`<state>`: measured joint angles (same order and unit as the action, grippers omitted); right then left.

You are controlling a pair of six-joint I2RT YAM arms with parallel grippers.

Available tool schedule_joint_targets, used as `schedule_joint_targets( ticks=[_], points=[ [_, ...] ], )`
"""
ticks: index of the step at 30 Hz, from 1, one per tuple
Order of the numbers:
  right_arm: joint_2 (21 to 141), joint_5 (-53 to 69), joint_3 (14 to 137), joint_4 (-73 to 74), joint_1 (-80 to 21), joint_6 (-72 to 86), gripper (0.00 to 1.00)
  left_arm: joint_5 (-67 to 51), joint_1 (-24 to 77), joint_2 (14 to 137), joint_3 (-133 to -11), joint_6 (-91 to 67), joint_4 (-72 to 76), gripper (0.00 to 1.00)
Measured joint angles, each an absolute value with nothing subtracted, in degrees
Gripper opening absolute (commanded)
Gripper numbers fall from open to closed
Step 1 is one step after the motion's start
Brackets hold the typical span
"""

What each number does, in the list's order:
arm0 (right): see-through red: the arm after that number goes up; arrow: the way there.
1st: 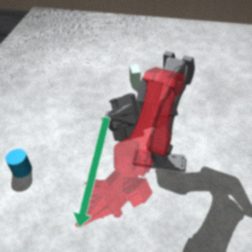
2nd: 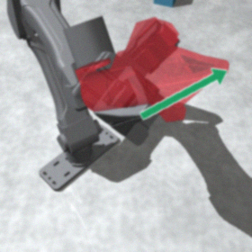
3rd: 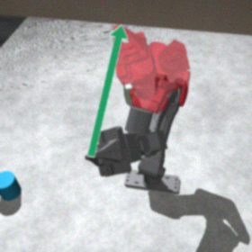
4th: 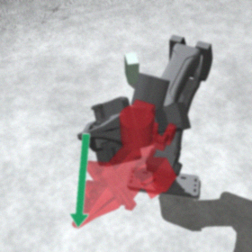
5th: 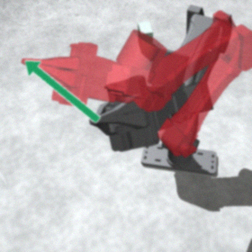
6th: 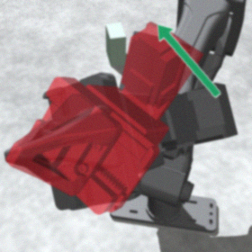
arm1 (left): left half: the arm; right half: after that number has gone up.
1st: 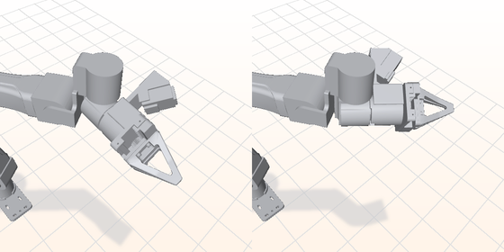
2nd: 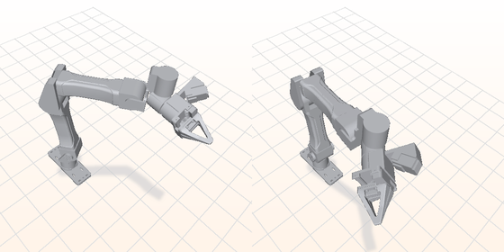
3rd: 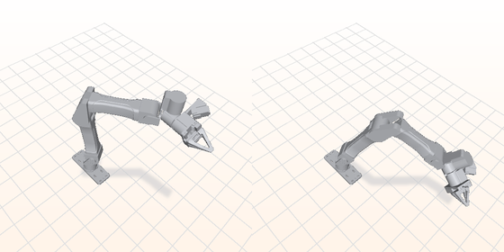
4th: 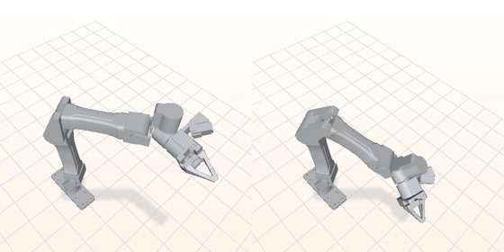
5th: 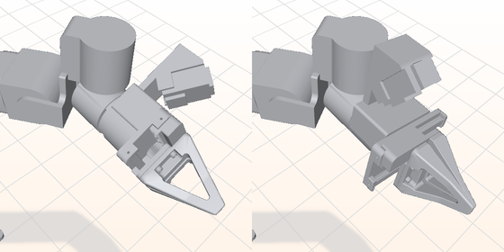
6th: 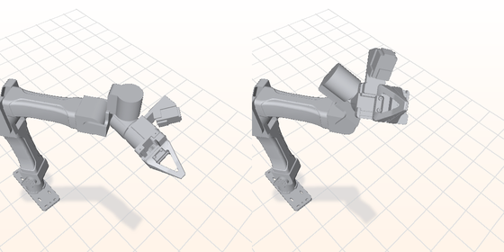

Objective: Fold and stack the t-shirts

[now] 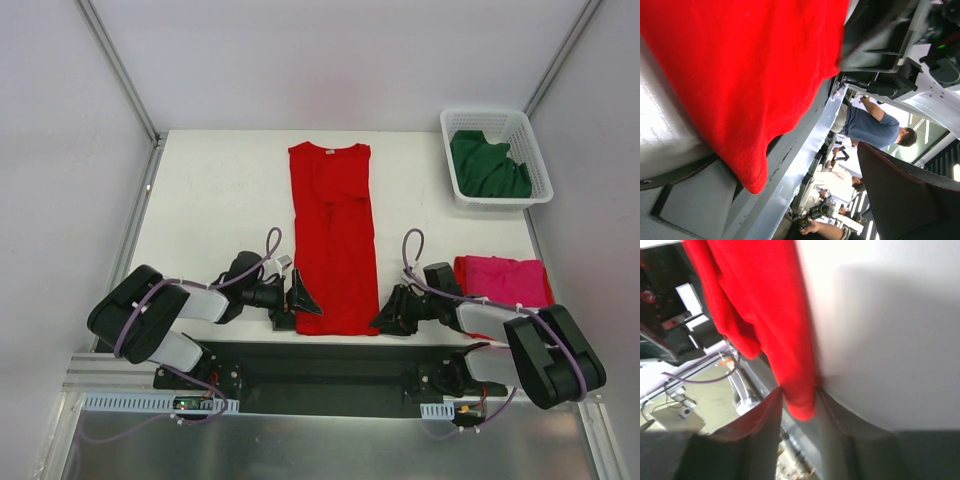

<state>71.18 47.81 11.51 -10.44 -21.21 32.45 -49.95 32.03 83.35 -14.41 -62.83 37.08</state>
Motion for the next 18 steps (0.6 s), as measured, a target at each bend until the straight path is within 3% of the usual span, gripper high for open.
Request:
schedule_joint_targets(
  ticks=[2, 5, 10, 11, 12, 14, 15, 18],
  points=[
    [71.11, 45.39, 11.42, -7.03, -21.17, 32.05, 0.29, -50.04, 32.05, 83.37, -14.41, -62.98, 37.01, 0.99],
    [70.37, 44.53, 11.62, -5.02, -21.17, 31.77, 0.36, -50.09, 32.05, 83.37, -14.41, -63.02, 36.97, 1.00],
    [68.97, 43.62, 12.64, -1.85, -21.21, 30.59, 0.31, -50.11, 32.05, 83.37, -14.39, -63.02, 36.99, 0.99],
    [68.71, 43.27, 12.67, -1.41, -21.21, 30.41, 0.29, -50.09, 32.05, 83.37, -14.39, -63.02, 37.01, 0.99],
    [68.45, 43.00, 12.67, -0.95, -21.19, 30.37, 0.17, -50.09, 32.05, 83.37, -14.39, -63.05, 37.01, 0.99],
    [67.99, 42.26, 12.67, -0.23, -21.21, 29.78, 0.10, -50.09, 32.05, 83.37, -14.39, -63.05, 37.01, 0.99],
    [67.83, 41.45, 12.67, 0.36, -21.21, 29.58, 0.01, -50.11, 32.05, 83.37, -14.39, -63.02, 37.04, 0.98],
    [67.59, 40.45, 12.67, 1.30, -21.21, 29.30, 0.01, -50.09, 32.05, 83.37, -14.37, -63.05, 37.08, 0.88]
  ],
)
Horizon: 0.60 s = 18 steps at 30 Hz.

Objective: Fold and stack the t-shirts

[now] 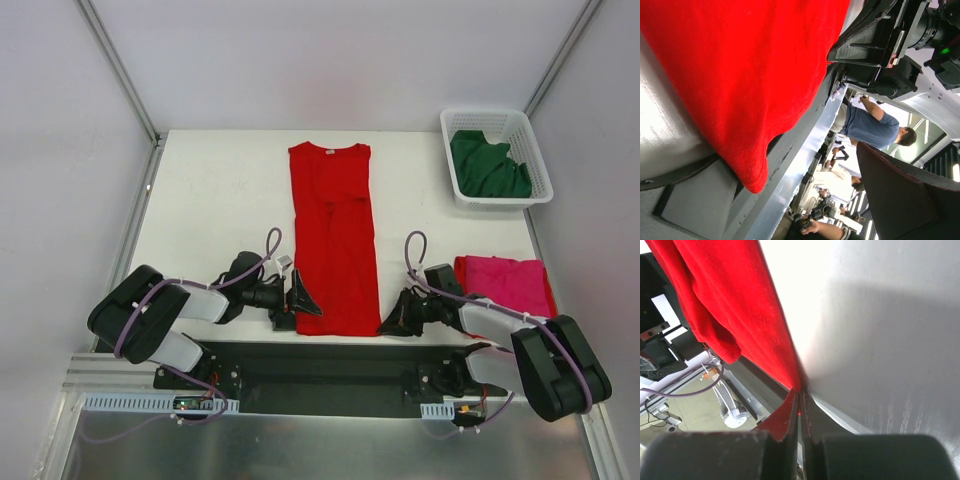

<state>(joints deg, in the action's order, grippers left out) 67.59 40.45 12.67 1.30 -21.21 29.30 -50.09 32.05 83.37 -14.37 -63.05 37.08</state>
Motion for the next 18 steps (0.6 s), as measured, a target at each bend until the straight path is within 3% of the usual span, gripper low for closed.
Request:
schedule_joint_targets(
  ticks=[8, 9, 14, 16, 18],
  points=[
    [67.22, 39.90, 12.91, 2.00, -21.21, 29.23, 0.01, -49.36, 32.05, 84.66, -13.76, -63.16, 36.95, 0.55],
    [67.22, 39.88, 12.91, 2.02, -21.21, 29.21, 0.01, -49.28, 32.05, 84.84, -13.67, -63.16, 36.93, 0.44],
    [67.22, 39.88, 12.91, 2.02, -21.21, 29.10, 0.01, -49.17, 32.05, 85.65, -13.45, -63.24, 37.04, 0.09],
    [67.22, 39.88, 12.91, 2.02, -21.21, 29.08, 0.01, -49.15, 32.05, 85.93, -13.43, -63.40, 37.06, 0.00],
    [67.22, 39.88, 12.91, 2.02, -21.21, 29.06, 0.01, -49.15, 32.05, 86.04, -13.39, -63.48, 37.04, 0.00]
  ],
)
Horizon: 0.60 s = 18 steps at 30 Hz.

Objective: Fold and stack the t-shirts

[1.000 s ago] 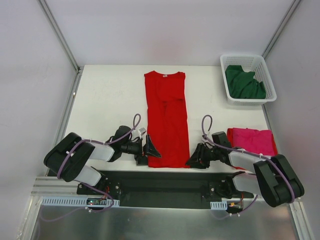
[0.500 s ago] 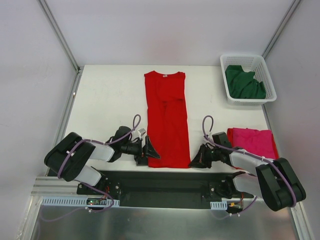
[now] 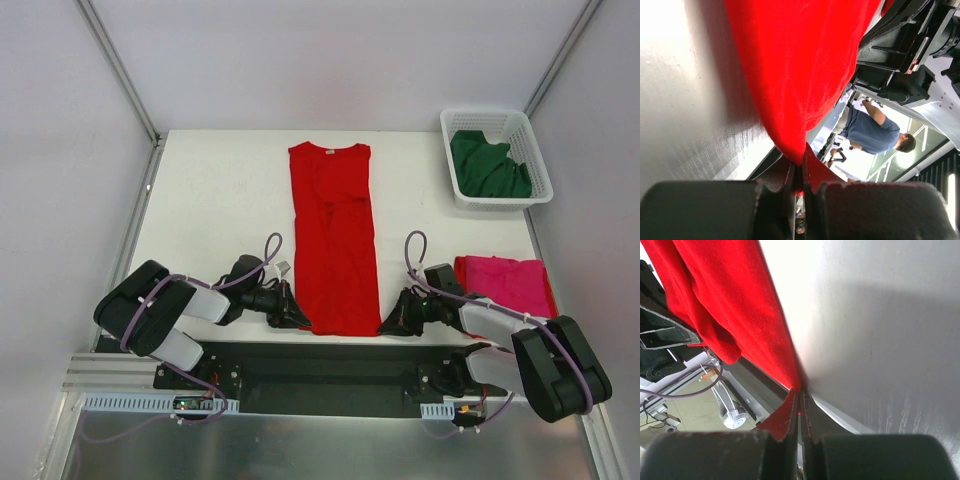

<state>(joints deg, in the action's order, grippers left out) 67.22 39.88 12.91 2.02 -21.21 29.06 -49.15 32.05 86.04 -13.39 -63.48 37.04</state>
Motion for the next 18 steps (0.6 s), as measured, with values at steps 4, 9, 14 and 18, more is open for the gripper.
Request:
schedule_joint_targets(
  ticks=[4, 9, 14, 18],
  points=[
    [67.22, 39.88, 12.91, 2.00, -21.21, 29.06, 0.01, -49.15, 32.05, 86.04, -13.34, -63.42, 37.12, 0.00],
    [66.98, 39.72, 12.91, 2.04, -21.21, 29.06, 0.01, -49.15, 32.05, 86.04, -13.34, -63.42, 37.12, 0.00],
    [65.01, 39.18, 13.08, 3.64, -21.23, 29.19, 0.01, -49.10, 32.05, 85.67, -13.34, -63.37, 36.51, 0.00],
    [60.93, 38.85, 14.26, 6.17, -21.52, 29.30, 0.01, -48.73, 32.05, 82.32, -13.34, -62.22, 32.67, 0.00]
  ],
)
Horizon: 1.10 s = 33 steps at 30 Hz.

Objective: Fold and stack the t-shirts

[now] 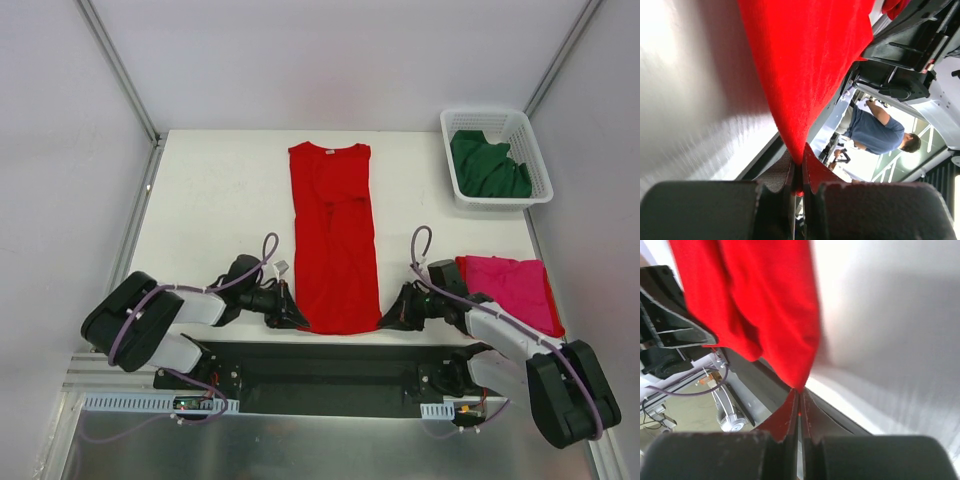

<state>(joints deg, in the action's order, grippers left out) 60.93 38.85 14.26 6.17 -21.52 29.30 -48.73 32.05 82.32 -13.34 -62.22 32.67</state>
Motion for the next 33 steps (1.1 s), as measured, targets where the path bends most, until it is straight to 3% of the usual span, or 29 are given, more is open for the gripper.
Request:
schedule_joint_targets(
  ticks=[33],
  points=[
    [53.98, 33.78, 14.68, 8.14, -35.22, 36.88, 0.01, -47.99, 26.92, 65.17, -10.11, -56.36, 12.69, 0.00]
  ],
)
